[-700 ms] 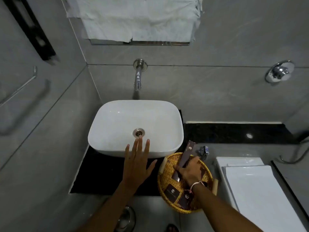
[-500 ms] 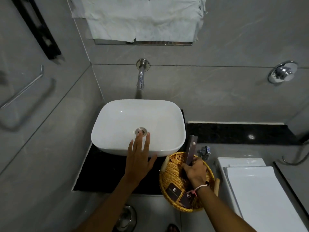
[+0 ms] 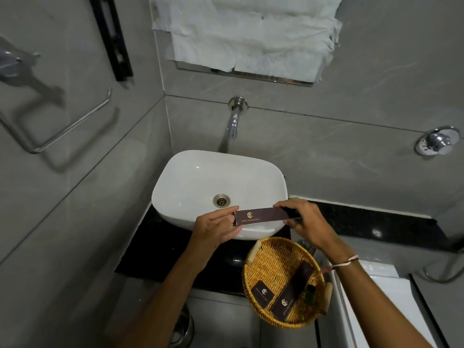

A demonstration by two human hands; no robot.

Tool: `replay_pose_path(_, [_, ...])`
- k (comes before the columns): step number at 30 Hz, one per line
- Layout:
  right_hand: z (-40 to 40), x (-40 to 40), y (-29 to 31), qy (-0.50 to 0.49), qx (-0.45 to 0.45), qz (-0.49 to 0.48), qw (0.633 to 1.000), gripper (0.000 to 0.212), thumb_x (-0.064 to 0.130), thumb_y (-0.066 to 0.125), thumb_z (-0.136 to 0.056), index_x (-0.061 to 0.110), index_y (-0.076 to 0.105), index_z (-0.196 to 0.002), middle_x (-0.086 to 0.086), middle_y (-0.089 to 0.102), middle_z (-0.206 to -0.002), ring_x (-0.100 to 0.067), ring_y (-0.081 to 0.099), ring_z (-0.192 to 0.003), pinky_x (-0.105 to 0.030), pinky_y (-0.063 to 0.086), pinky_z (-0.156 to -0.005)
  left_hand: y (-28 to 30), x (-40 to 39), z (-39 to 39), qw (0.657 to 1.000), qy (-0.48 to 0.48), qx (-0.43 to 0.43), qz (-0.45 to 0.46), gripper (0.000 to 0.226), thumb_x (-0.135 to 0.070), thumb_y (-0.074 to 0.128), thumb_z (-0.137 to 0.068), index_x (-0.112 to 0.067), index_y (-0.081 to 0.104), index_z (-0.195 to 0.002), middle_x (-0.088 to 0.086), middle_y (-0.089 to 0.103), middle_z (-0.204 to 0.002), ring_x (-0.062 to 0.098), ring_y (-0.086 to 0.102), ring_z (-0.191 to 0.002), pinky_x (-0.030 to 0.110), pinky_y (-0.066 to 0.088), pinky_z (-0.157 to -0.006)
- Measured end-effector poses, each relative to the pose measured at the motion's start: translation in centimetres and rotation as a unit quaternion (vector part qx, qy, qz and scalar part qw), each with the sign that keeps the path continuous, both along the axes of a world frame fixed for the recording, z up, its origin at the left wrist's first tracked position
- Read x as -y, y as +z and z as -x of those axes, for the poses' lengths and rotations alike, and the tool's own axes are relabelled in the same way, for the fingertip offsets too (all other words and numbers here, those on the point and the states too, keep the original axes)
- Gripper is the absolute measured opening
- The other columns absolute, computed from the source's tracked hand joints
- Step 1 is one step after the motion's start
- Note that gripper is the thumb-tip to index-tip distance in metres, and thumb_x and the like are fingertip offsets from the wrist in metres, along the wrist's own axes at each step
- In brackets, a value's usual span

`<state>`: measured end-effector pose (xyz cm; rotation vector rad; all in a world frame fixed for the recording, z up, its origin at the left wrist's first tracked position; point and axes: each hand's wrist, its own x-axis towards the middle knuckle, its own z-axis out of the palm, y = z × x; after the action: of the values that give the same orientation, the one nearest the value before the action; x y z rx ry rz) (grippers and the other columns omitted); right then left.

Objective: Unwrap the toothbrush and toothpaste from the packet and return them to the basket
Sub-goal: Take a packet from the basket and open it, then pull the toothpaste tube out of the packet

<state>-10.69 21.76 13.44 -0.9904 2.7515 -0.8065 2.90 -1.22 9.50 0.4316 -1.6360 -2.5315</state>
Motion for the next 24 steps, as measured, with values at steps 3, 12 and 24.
replay_pose_path(3, [0.1,1.5,1.7,0.039,-0.029,-0.041,0.998,0.047,0.006,0.074,-0.087,0.021,0.066,-0.131,0.0,0.068,-0.131,-0.018,0.059,-0.124,-0.042,0.053,-0.107,-0.4,0.7,-0.9,0.999,0.02,-0.015,-0.041,0.038,0.008,0.056,-0.094,0.005,0.058,-0.132,0.028,0.063,-0.129,0.036,0.062,-0.116,0.036,0.058,-0.094])
replay_pose_path(12, [-0.2,6.7,7.0,0.104,-0.174,-0.106,0.974,0.054,-0.009,0.07,-0.08,0.026,0.074,-0.12,0.001,0.072,-0.121,-0.024,0.06,-0.116,-0.052,0.049,-0.105,-0.2,1.0,-2.4,0.989,0.142,-0.03,-0.003,0.022,0.007,0.071,-0.077,-0.004,0.071,-0.096,0.026,0.071,-0.113,0.036,0.073,-0.106,0.035,0.064,-0.074])
replay_pose_path(24, [-4.2,11.7,12.1,0.111,-0.358,-0.134,0.917,0.051,0.001,0.054,-0.076,0.026,0.076,-0.115,-0.002,0.069,-0.118,-0.028,0.056,-0.119,-0.055,0.035,-0.112,-0.1,1.9,-2.5,0.912,0.145,-0.057,-0.379,0.039,-0.024,0.056,-0.096,-0.012,0.061,-0.133,0.024,0.064,-0.134,0.036,0.071,-0.112,0.045,0.062,-0.083])
